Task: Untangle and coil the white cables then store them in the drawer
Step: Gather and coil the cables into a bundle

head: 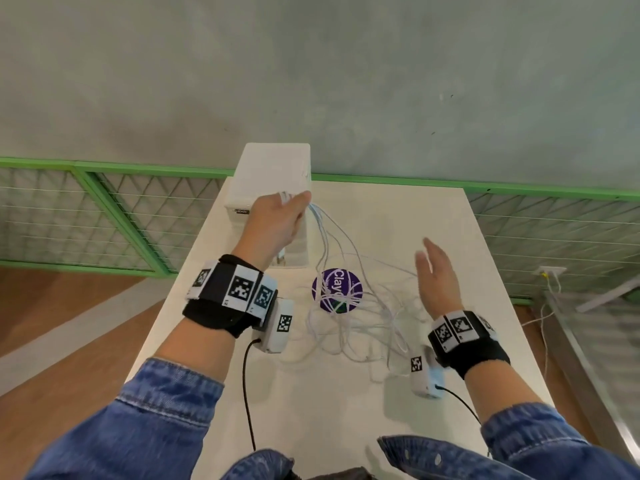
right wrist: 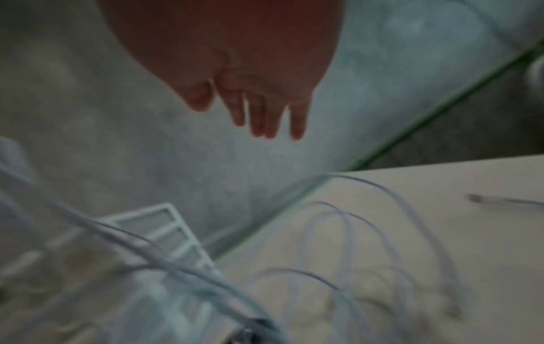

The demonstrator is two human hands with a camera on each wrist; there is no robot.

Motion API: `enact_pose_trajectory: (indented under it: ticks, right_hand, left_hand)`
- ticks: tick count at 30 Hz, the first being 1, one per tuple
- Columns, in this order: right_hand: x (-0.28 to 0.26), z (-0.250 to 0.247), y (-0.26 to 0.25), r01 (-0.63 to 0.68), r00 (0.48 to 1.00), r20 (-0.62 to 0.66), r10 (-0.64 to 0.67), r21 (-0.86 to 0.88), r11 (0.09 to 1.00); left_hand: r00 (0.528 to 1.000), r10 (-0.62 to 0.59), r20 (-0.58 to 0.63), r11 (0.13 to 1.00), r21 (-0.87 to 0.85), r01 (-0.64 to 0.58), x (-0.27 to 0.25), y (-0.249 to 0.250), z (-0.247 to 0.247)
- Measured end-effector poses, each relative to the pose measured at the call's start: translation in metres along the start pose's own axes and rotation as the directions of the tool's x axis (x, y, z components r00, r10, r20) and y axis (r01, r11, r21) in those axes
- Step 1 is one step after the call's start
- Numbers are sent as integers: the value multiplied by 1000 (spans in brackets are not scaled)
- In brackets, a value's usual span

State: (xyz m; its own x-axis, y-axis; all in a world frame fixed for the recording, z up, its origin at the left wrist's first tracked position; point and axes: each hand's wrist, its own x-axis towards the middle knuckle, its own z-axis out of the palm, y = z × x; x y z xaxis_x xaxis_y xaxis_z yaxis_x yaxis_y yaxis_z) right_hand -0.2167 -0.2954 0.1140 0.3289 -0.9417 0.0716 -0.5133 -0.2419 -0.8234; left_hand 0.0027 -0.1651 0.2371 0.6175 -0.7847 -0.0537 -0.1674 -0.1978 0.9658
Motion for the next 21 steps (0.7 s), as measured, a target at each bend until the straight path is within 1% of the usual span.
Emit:
enact_pose_trajectory:
  ticks: [1,2,4,5,7,10,11,13,15,16,17,19,21]
  right_hand:
    - [-3,1,-19,74,994,69,-79,75,994]
    - [-7,3,-38,133,977,147,-152,130,983]
    - [-13,10,-69,232,923,265,-279,196,953]
    - [-15,16,-80,268,902,291,-319,203,942]
    - [-14,27,-88,299,895,280,-347,201,933]
    - [-7,31,-89,208,925,260,-279,269,940]
    - [-5,27,-89,198,935,236,-265,273,942]
    - [0,16,-92,205,957,136,-257,315,927]
    - [7,3,-96,230,964,42,-263,367,901]
    - [10,0,-99,251,960,20,-278,372,894]
    - [11,-1,-100,266,956,19,-292,358,895]
    - [13,3,-96,270,950,70,-303,298,916]
    - [13,14,-86,217,954,156,-256,232,948]
  left_hand:
    - [999,11,37,1000,17,-11,-3,4,5]
    - [997,22,75,999,25,-24,-5,7,10]
    - [986,41,161,999,20,-44,-10,14,18]
    - [978,47,204,999,14,-50,-12,18,22]
    - [960,60,275,998,-9,-60,-17,25,26]
    - [942,58,329,998,-10,-58,-19,28,20]
    - [939,41,343,999,12,-48,-19,27,16]
    - [921,-40,387,993,120,-7,-20,21,9]
    - [873,-164,459,966,256,47,-22,13,7]
    - [840,-205,503,960,270,72,-24,10,9]
    - [803,-218,555,966,239,97,-26,10,11]
    - [710,-187,679,982,116,149,-29,13,16]
    - [616,-120,779,982,4,186,-32,18,22]
